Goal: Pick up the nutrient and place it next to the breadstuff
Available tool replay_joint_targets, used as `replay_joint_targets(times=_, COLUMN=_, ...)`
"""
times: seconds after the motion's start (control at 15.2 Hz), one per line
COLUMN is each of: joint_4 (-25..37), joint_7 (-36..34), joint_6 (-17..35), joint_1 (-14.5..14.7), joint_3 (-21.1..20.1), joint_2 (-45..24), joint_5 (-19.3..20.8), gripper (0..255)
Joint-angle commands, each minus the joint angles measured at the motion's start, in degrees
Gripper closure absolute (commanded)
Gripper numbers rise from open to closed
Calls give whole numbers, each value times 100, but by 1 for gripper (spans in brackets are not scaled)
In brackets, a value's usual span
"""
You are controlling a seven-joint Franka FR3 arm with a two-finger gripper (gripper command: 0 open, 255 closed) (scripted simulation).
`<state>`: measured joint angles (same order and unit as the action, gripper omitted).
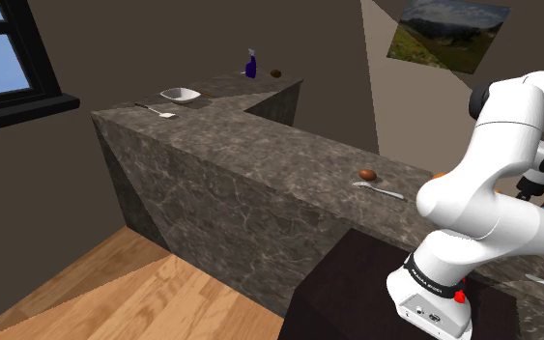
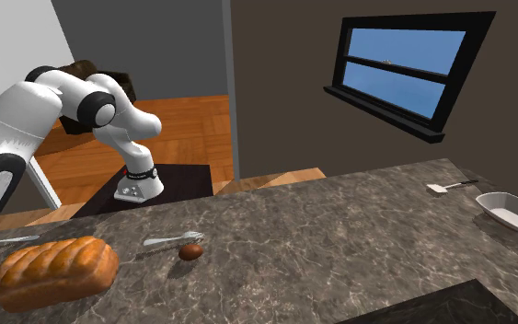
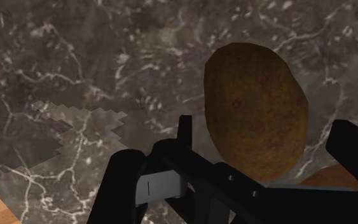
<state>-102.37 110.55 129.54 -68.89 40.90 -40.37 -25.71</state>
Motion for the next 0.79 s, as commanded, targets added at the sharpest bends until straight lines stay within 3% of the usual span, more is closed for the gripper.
replay_joint_targets(times=0.0, joint_4=17, joint_7=-49, joint_6=-126, joint_1=62, joint_3=78, joint_2=115, joint_5=82, gripper=0)
replay_joint_targets(times=0.2, joint_4=109, joint_7=-184, joint_6=-493, joint_1=220, joint_3=280, joint_2=418, joint_5=309, gripper=0)
replay_joint_targets(times=0.73, joint_4=109, joint_7=-184, joint_6=-492, joint_1=220, joint_3=280, joint_2=417, joint_5=309, gripper=0)
